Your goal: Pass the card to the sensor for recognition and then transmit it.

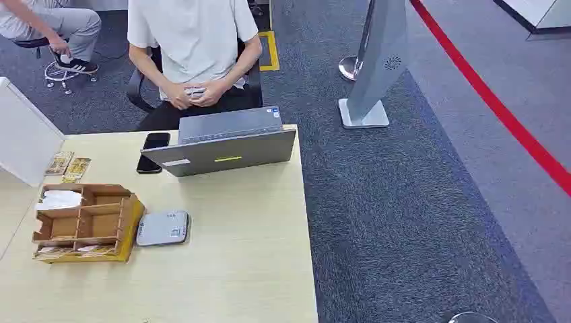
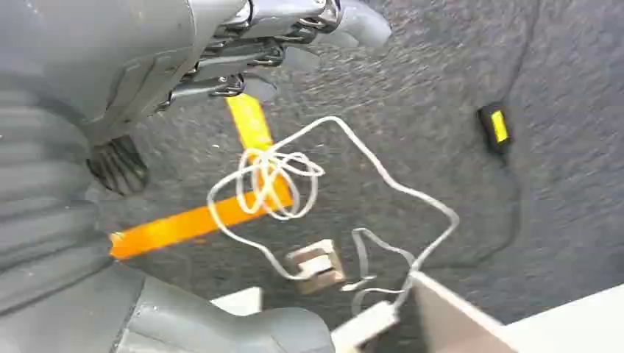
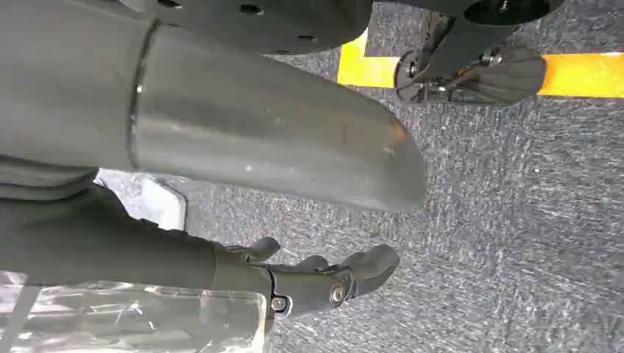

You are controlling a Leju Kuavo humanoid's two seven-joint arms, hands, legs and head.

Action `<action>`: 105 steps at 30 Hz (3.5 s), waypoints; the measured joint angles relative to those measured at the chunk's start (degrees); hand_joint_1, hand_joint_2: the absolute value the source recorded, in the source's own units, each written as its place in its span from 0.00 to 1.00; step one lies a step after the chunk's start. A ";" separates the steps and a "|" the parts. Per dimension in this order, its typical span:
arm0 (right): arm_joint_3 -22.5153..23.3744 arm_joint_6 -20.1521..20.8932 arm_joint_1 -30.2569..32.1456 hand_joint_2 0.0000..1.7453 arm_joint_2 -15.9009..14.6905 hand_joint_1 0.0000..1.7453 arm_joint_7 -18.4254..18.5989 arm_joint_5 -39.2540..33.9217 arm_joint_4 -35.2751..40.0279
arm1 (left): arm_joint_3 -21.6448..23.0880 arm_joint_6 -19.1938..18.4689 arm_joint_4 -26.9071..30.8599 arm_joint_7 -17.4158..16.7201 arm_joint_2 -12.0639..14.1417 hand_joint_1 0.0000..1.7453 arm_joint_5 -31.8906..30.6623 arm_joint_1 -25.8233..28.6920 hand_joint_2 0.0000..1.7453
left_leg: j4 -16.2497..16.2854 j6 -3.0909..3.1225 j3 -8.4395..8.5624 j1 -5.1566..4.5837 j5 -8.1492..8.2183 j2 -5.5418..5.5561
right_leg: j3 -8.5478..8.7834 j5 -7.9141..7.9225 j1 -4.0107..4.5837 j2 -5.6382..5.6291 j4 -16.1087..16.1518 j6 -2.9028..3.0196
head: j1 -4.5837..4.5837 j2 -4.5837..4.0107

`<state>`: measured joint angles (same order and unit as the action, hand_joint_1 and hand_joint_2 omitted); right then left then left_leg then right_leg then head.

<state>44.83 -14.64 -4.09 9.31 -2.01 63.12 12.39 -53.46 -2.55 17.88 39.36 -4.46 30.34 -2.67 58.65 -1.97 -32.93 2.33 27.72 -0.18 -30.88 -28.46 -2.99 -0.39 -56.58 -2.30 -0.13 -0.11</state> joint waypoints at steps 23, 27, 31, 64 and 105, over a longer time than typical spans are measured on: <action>1.49 0.00 -0.12 0.00 -0.37 0.00 1.36 1.75 -0.28 | -19.15 -21.83 27.46 0.53 -8.62 0.00 -18.87 -0.42 1.00 | 0.01 0.00 0.01 -0.01 0.00 0.00 | 0.00 0.01 -0.01 0.01 0.00 0.00 | 0.00 0.00; 1.49 0.24 -0.15 0.00 -0.61 0.00 1.53 3.06 -0.31 | -14.65 -15.46 37.52 -0.79 -12.17 0.00 -9.66 1.18 1.00 | 0.01 0.00 0.06 -0.01 0.00 -0.04 | 0.02 0.01 0.00 -0.05 0.00 0.00 | 0.00 0.00; 1.60 0.26 -0.28 0.00 -0.83 0.00 1.90 3.28 -0.35 | -5.09 -10.56 46.37 -0.46 -13.79 0.00 -4.92 4.68 1.00 | 0.02 0.00 0.02 0.00 0.00 0.13 | 0.05 0.00 0.00 0.16 0.00 0.00 | -0.02 0.00; -0.26 3.32 -2.11 0.00 -0.96 0.00 5.14 13.31 -1.31 | 38.27 41.94 94.71 0.87 -5.07 0.00 -56.93 -0.04 1.00 | 0.04 -0.03 0.14 0.05 -0.13 0.10 | 0.16 0.05 0.04 0.06 -0.01 0.03 | -0.02 0.00; -0.37 4.35 -2.94 0.00 -1.01 0.00 5.44 14.38 -1.42 | 50.33 22.18 38.45 -37.99 17.18 0.92 -91.78 -33.52 1.00 | 0.04 -0.30 -0.05 0.09 -0.39 -0.16 | -0.31 0.39 0.07 -0.28 -0.18 0.24 | -0.06 0.00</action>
<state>44.46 -10.29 -7.03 8.31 3.43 77.50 10.97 -3.13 19.63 56.32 1.38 12.72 -61.44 -36.19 58.70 -2.26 -32.97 2.42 27.33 -0.34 -31.19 -28.07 -2.92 -0.67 -56.76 -2.06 -0.20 -0.11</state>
